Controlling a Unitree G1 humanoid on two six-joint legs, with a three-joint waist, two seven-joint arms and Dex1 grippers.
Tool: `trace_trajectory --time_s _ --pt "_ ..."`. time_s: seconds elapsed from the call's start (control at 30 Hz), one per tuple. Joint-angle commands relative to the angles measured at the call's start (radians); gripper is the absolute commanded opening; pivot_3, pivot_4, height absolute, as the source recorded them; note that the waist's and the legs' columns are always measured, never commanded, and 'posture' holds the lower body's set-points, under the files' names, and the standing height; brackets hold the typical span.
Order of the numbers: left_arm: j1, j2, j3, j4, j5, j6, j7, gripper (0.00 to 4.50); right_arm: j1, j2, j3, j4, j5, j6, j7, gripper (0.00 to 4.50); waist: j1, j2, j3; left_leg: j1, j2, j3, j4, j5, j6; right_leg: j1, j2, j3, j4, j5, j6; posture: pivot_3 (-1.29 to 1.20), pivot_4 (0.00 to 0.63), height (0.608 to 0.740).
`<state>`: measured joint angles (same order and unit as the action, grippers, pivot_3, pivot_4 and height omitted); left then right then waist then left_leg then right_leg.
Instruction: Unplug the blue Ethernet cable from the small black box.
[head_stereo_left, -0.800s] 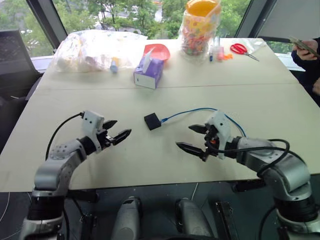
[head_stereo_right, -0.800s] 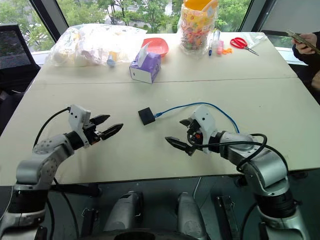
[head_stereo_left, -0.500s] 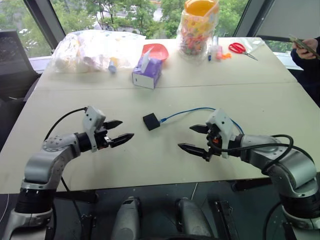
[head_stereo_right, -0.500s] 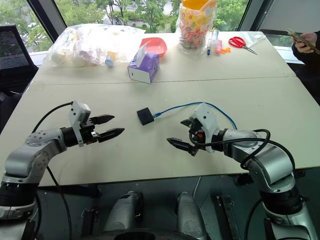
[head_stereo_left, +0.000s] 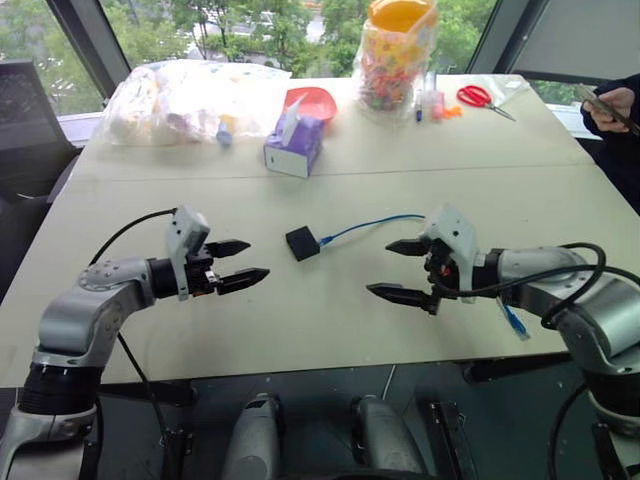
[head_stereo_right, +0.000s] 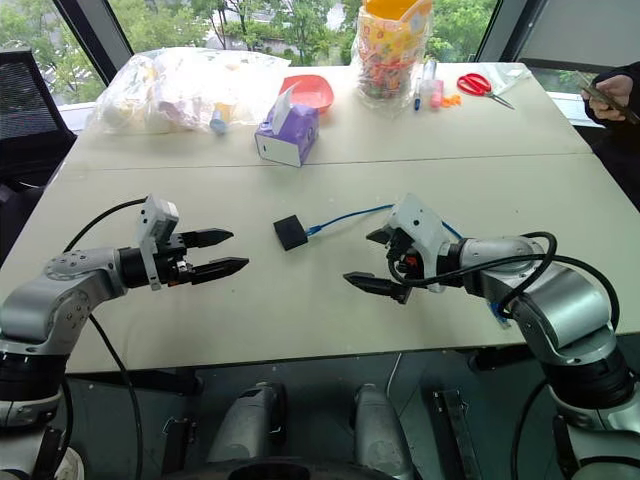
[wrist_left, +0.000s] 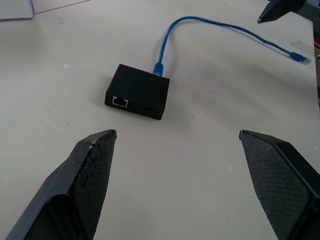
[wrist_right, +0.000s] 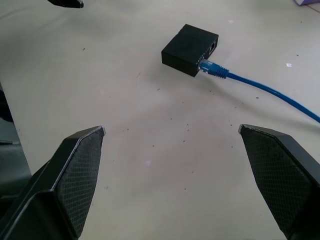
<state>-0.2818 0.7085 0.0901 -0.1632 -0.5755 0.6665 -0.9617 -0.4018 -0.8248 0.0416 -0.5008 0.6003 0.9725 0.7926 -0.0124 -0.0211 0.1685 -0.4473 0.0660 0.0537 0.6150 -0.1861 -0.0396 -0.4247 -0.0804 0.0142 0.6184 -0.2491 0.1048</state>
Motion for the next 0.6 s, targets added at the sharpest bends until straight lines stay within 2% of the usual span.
trace_trajectory --time_s 0.03,0.3,0.5,0.6 --pt "0.018 0.007 0.01 -0.034 0.005 -0.021 0.003 4.12 -0.053 -0.038 0.03 0.027 -0.033 -0.017 0.031 4.5 0.0 0.0 0.0 0.0 0.0 0.0 0.0 0.0 0.0 0.0 0.0 0.0 0.0 0.0 0.0 0.0 0.15 0.735" --pt "0.022 -0.017 0.02 -0.059 -0.004 -0.026 0.039 4.12 -0.362 0.018 0.257 0.412 -0.226 -0.228 0.23 4.5 -0.003 0.0 0.0 0.001 0.0 0.001 0.002 0.0 0.0 -0.001 0.0 0.001 0.003 0.0 0.0 0.0 0.15 0.735" --pt "0.023 -0.021 0.032 -0.076 0.0 -0.038 0.067 4.12 -0.563 0.137 0.395 0.795 -0.384 -0.431 0.409 4.5 0.0 0.0 0.0 0.0 0.0 0.001 0.002 0.0 0.0 -0.001 0.001 0.001 0.005 0.0 0.001 0.0 0.15 0.735" --pt "0.053 -0.02 0.045 -0.107 -0.001 -0.045 0.085 4.12 -0.667 0.239 0.453 1.034 -0.471 -0.556 0.48 4.5 -0.002 0.0 0.0 0.0 0.0 0.001 0.003 0.0 0.0 -0.002 0.001 0.001 0.009 0.0 0.002 0.0 0.15 0.735"
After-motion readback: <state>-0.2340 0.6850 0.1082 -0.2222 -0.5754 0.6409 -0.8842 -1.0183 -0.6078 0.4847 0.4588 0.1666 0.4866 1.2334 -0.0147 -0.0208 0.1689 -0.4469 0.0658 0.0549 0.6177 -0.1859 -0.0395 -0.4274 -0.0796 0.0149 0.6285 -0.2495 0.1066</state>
